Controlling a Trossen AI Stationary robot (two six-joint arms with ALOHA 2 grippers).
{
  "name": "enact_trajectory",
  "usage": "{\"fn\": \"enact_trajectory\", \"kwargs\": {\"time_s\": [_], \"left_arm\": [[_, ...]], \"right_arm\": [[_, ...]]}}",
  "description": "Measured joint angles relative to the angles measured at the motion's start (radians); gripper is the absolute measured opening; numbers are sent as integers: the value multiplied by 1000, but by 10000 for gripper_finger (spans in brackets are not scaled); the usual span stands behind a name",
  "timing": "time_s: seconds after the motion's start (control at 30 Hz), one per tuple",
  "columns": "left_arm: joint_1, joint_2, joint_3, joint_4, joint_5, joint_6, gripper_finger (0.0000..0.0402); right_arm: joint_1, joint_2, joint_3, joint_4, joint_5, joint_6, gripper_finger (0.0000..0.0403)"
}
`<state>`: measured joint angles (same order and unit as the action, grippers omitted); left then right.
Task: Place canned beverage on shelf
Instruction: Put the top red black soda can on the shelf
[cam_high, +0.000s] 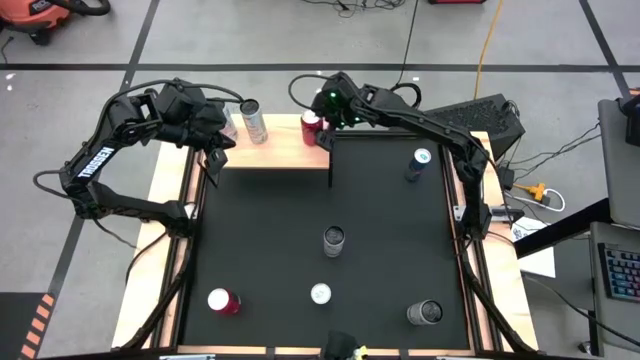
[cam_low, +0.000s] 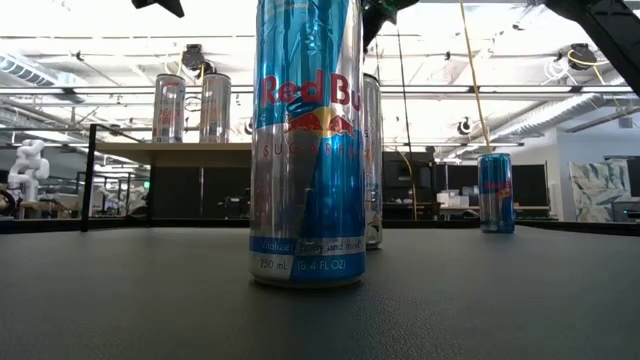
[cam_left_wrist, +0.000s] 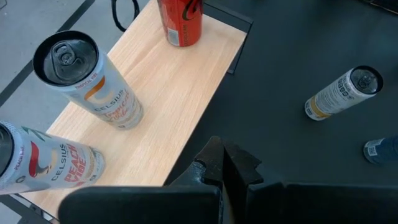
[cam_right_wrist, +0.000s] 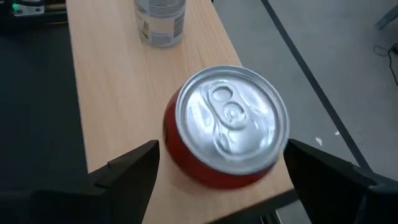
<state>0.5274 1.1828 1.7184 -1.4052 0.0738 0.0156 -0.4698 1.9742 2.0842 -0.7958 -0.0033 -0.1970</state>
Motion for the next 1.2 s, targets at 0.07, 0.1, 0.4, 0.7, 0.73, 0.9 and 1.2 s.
{"fn": "enact_trajectory", "kwargs": {"time_s": [0.07,0.1,0.4,0.7,0.73,0.9,1.2], "left_arm": [[0,0,0,0,0,0,1],[0,0,0,0,0,0,1],[0,0,0,0,0,-2,1],[0,0,0,0,0,17,1],[0,0,0,0,0,17,1],[0,0,0,0,0,17,1],[0,0,0,0,0,17,1]], "right_arm": [[0,-14,0,-24,0,1,326],[0,-22,0,-37,-1,1,326],[0,-64,0,-85,1,-14,326],[-1,-66,0,-167,160,-50,296],[-1,-66,0,-161,160,-46,288],[1,-63,0,-162,158,-26,227],[-1,-32,-1,-153,158,22,66]]}}
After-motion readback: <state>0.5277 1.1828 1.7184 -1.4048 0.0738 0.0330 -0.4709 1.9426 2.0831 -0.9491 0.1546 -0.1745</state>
